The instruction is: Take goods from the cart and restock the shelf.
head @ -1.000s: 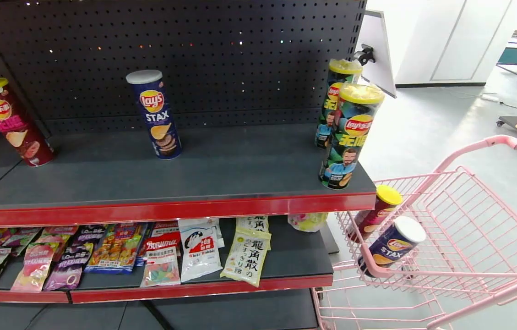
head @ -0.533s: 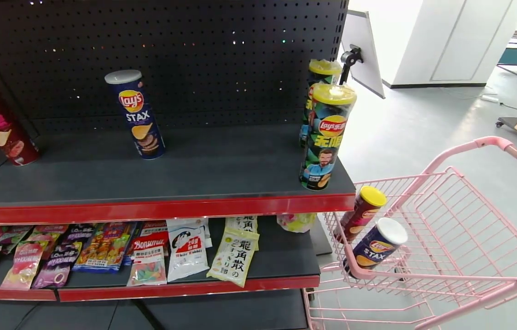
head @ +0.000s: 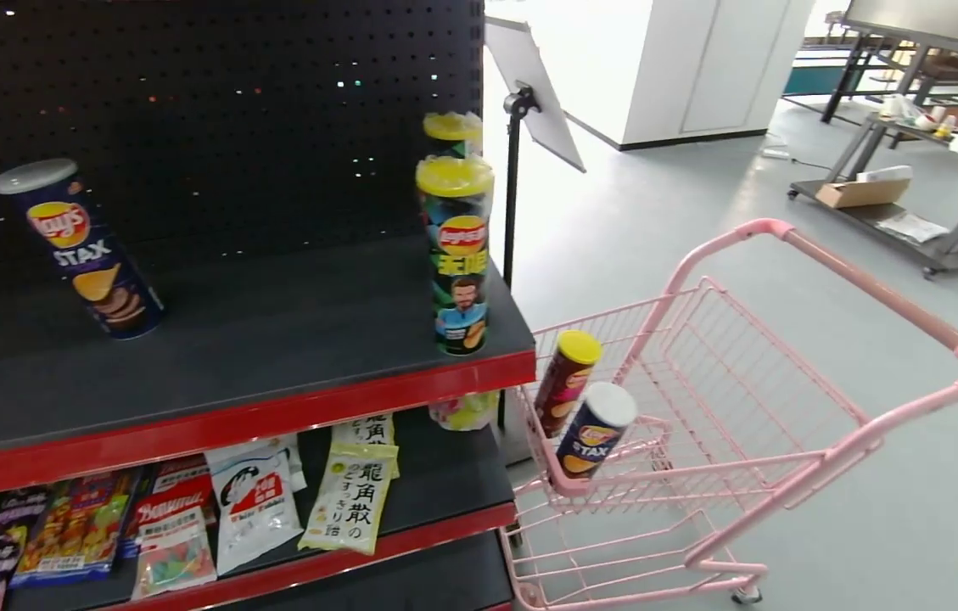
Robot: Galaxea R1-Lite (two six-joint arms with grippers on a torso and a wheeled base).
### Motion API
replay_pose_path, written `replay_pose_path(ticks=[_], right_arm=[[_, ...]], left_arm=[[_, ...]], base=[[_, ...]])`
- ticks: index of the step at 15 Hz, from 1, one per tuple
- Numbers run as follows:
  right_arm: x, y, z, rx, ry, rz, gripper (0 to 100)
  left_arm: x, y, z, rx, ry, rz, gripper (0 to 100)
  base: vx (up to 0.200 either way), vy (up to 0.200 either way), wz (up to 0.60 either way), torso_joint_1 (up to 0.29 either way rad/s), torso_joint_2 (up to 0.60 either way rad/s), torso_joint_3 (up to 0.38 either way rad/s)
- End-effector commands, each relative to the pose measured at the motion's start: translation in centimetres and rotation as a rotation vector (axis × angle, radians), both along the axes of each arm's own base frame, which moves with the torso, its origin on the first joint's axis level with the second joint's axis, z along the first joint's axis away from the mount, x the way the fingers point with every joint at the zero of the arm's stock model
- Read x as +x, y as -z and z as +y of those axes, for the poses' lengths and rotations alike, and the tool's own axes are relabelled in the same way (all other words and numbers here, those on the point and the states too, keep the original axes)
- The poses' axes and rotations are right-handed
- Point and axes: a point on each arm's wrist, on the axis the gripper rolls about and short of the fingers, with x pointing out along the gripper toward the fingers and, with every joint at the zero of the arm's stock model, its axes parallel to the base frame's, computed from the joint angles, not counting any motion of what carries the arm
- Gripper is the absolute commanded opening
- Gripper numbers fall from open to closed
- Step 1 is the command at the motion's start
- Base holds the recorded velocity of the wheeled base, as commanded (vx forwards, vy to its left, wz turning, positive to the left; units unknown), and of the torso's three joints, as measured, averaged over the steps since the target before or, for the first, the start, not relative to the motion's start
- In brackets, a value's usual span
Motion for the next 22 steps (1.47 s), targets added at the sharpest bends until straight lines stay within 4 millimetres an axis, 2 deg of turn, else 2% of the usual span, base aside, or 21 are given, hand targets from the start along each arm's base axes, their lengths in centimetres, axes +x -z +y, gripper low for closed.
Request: replay_pose_path(ticks=[1, 9, 16, 22], right_arm=[[0.01, 0.00, 0.00, 0.001, 0.000, 0.001, 100], [0.01, 0.00, 0.01, 0.002, -0.003, 0.001, 100], [0.01, -0.02, 0.01, 0.004, -0.006, 0.000, 100], [0.01, -0.02, 0.01, 0.004, -0.006, 0.000, 100]], left_arm=[[0.01, 0.00, 0.00, 0.000, -0.001, 0.001, 100], [0.01, 0.00, 0.00, 0.000, -0.001, 0.001, 100], [0.01, 0.00, 0.00, 0.000, -0.001, 0.001, 100], [0.01, 0.00, 0.00, 0.000, 0.000, 0.001, 100]], base=[[0.000, 0.000, -0.60, 0.007, 0.01, 0.007], [0.000, 0.000, -0.07, -0.014, 0.05, 0.030], [0.000, 0.000, 0.00, -0.143, 0.37, 0.235], [0.000, 0.000, 0.00, -0.173, 0.53, 0.358]])
